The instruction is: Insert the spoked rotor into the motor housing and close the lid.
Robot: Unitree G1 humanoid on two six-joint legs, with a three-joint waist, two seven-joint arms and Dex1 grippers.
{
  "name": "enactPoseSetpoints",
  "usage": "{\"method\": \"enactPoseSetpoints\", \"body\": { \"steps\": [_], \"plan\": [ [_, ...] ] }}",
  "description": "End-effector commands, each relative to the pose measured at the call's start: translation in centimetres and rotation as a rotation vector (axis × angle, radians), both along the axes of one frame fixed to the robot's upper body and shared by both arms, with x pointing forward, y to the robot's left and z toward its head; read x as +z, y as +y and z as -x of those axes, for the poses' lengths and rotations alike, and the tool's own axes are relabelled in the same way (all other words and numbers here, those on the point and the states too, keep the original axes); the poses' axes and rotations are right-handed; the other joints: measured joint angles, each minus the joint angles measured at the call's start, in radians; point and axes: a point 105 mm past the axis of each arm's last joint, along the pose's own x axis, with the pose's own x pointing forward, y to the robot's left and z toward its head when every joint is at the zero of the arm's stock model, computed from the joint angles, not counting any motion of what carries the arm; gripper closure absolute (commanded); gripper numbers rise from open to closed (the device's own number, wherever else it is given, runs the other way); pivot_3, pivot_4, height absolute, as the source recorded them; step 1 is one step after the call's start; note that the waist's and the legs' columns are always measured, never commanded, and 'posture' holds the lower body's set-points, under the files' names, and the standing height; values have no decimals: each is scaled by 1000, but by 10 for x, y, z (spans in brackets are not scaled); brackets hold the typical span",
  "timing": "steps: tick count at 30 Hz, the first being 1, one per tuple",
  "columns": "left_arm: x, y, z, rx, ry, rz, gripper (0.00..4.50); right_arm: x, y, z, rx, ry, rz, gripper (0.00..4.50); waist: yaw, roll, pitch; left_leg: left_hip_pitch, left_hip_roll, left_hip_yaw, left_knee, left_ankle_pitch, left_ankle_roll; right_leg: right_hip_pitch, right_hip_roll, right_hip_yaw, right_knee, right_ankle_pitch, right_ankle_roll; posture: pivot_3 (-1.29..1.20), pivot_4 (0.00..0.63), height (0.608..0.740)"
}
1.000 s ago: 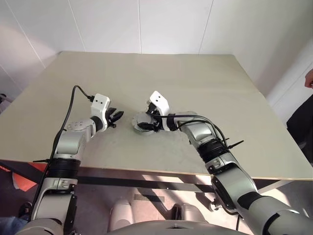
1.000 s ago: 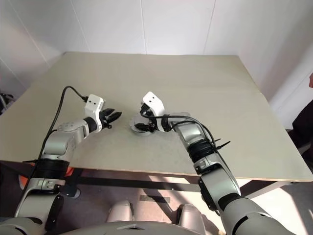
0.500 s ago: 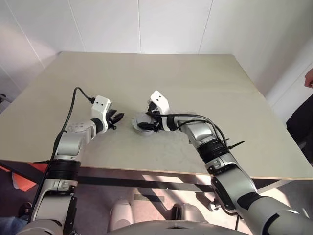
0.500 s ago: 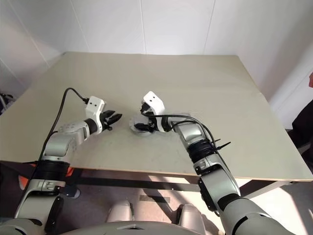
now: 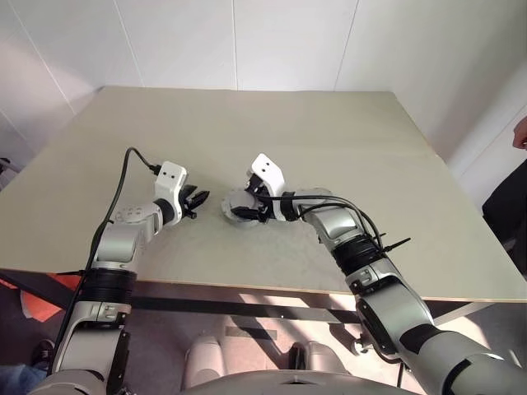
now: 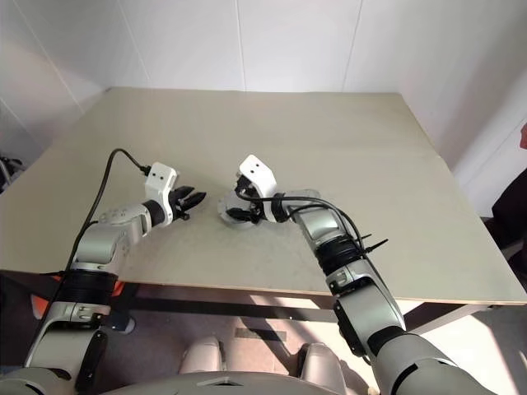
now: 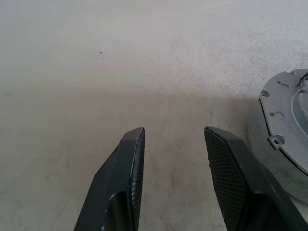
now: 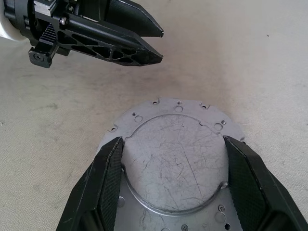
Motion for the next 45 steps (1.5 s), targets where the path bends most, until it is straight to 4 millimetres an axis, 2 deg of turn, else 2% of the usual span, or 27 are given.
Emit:
{"method": "enactPoseSetpoints", "body": {
  "steps": [1,12,26,31,37,45],
  "plan": [
    [13,0,-2,-1,-48,4,2436,0,-2,-4,-11,-24,30,1372,0,0,0,0,0,0,0,0,0,0,0,0,0,0,0,0,0,740],
    [12,-1,0,2,-47,7,2436,-2,-10,-4,-7,2,37,1372,1,0,0,2,0,0,0,0,0,1,0,0,1,0,0,0,0,740],
    [11,-2,0,2,-43,10,2436,-11,-18,-15,-61,-66,137,1372,2,0,0,5,0,0,0,0,0,4,0,0,1,0,0,0,0,740],
    [10,-2,0,1,-42,11,2436,-15,-17,-12,-43,-58,142,1372,2,0,0,6,-1,0,0,0,0,5,0,0,1,-4,6,0,0,740],
    [10,-3,0,1,-42,13,2436,-22,-19,-9,-25,-38,164,1372,1,0,0,6,-1,0,0,0,0,7,-1,1,0,-4,7,0,0,740],
    [14,-20,1,-20,-32,100,2436,-28,-16,-1,-32,88,108,1372,2,0,0,7,-1,0,0,0,0,8,-1,0,0,-1,1,0,0,740]
  ]
}}
